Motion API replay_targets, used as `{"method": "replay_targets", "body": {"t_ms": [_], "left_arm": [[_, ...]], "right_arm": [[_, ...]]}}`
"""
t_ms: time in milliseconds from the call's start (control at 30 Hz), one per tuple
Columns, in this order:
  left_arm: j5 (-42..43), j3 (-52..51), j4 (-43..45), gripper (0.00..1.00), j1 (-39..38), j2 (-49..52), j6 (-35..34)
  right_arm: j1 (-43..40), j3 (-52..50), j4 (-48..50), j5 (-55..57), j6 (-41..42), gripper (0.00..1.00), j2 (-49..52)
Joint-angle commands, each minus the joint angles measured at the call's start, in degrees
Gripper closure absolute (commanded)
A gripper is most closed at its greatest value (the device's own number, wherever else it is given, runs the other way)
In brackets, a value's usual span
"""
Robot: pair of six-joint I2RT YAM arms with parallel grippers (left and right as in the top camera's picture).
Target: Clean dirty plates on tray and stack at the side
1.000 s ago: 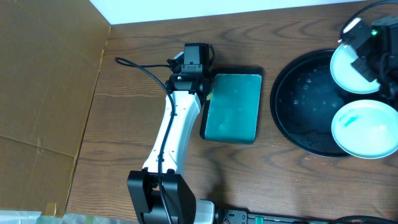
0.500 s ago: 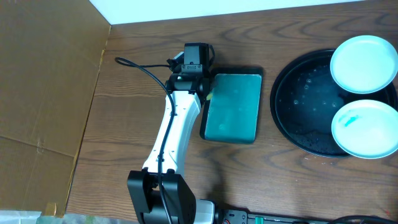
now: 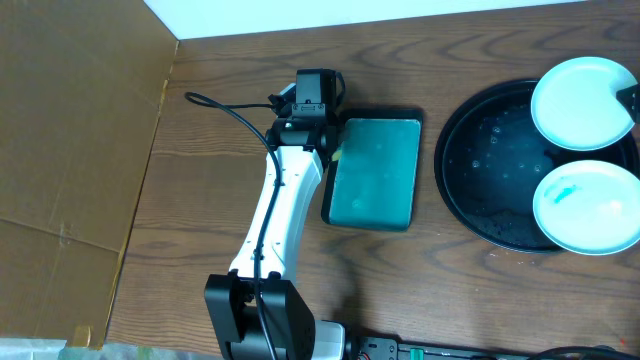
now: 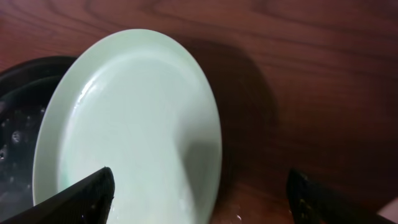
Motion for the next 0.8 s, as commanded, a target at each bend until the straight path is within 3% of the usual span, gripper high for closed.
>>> {"method": "replay_targets", "body": {"t_ms": [0,467,633,700,767], "left_arm": [[-0.48,-0.66,0.11,0.93,0.17,0.0,-0.28],[-0.48,-0.66,0.09,0.93,0.17,0.0,-0.28],[-0.48,-0.66,0.09,0.93,0.17,0.0,-0.28],[-0.48,-0.66,0.07,0.92,0.17,0.0,-0.28],[-0.48,-0.66,0.07,0.93,0.17,0.0,-0.28]], "right_arm": [[0.15,0.26,0.57,-3.72,0.31,0.14,1.97],[0.2,0.26,2.89,-4.61,0.96,0.28,5.97],[0.22,0.26,3.56,-4.57,0.96,0.55,5.97],[0.2,0.26,3.93,-4.52,0.96,0.77,5.97],[0.2,0.26,4.22,-4.52,1.07,0.9,5.97]]}}
